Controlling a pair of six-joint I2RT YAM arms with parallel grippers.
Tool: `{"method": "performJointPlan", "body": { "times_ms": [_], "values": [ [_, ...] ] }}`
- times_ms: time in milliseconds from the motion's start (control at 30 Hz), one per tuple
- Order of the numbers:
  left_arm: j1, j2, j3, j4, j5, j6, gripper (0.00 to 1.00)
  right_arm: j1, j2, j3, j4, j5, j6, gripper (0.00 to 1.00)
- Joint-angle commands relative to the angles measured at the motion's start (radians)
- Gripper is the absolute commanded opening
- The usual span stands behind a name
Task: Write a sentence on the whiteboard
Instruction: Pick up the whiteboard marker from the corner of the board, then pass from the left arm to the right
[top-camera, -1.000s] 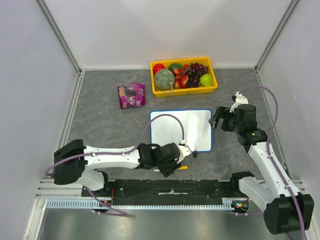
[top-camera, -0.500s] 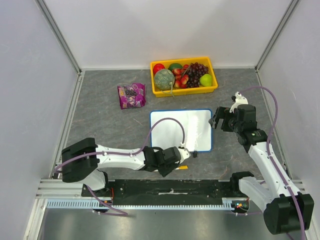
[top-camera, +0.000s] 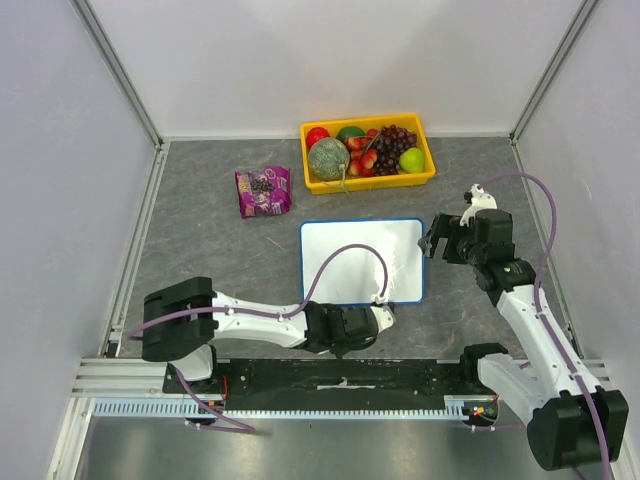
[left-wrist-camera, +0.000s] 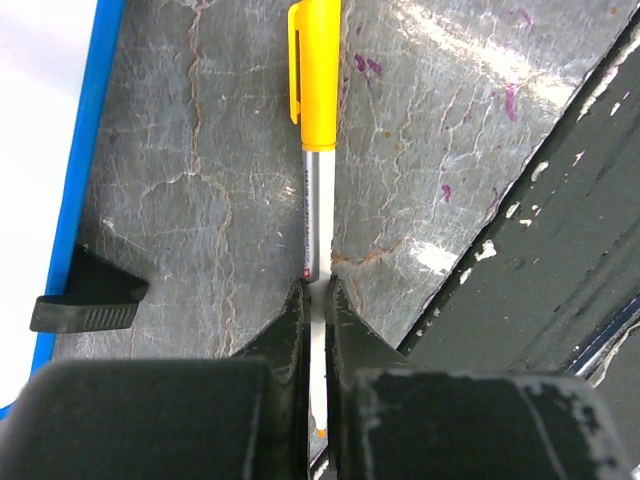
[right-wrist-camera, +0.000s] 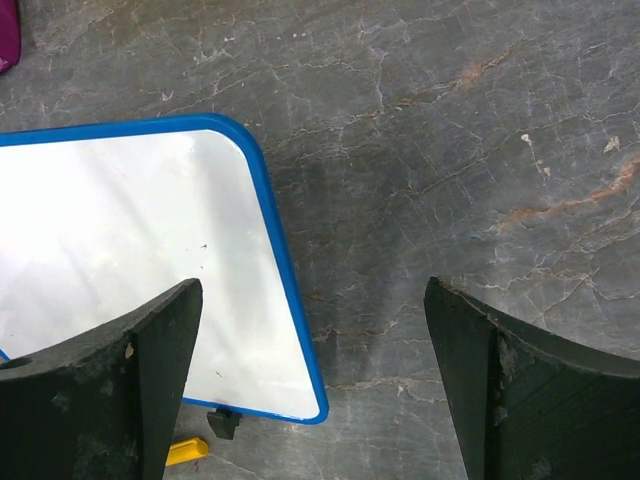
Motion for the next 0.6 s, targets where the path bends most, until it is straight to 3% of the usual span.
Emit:
{"method": "performJointPlan", "body": {
  "times_ms": [0, 300, 467, 567],
  "values": [
    [-0.002, -0.040, -0.016, -0.028, -0.071, -0.038, 0.02, 0.005, -0.029, 0.035, -0.014, 0.006, -0.012, 0.98],
    [0.035, -0.295, 0.084, -0.074, -0.092, -0.051, 0.02, 0.005, -0.063, 0.152, -0.060, -0.142, -0.039, 0.98],
    [0.194, -0.426, 0.115, -0.083, 0.036, -0.087, 0.02, 0.013, -0.094, 0.215, -0.031, -0.298, -0.023, 0.98],
    [0.340, -0.520, 0.108, -0.059, 0.198, -0.100, 0.02, 0.021, -0.105, 0.230, 0.030, -0.430, 0.008, 0.98]
  ]
}}
